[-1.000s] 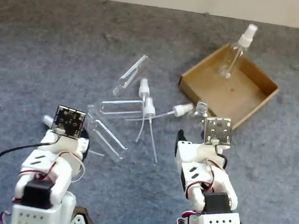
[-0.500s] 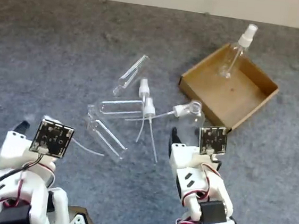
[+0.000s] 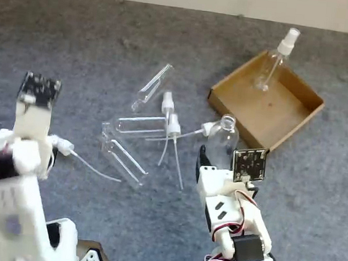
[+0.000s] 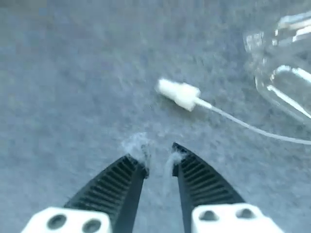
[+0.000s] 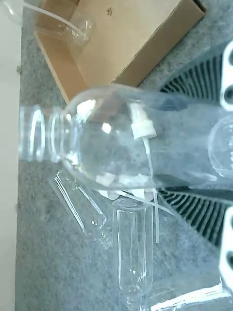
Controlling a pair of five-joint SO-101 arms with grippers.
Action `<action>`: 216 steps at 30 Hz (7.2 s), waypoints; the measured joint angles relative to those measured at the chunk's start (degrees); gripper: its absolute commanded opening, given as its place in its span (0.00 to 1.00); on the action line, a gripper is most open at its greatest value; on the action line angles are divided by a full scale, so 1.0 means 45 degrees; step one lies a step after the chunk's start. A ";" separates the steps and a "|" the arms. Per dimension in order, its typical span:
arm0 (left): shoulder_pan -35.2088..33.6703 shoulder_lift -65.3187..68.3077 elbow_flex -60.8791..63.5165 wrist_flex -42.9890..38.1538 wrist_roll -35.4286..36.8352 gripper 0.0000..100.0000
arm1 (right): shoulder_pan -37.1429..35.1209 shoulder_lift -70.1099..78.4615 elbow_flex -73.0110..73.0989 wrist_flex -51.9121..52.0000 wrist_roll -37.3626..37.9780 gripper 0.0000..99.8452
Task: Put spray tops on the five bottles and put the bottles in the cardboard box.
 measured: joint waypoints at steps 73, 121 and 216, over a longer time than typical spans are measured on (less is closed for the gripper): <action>0.2422 0.8088 -0.1465 -0.5470 0.6603 0.22 | 0.0000 0.0000 0.0000 0.0000 0.0000 0.13; 0.1035 1.4965 -0.5079 -0.5392 0.9416 0.04 | -0.1895 0.0000 0.0000 0.0000 0.0000 0.13; 0.0137 1.3988 -0.3829 -0.6076 0.8967 0.04 | -0.2168 0.0000 0.0000 -0.2051 0.0000 0.13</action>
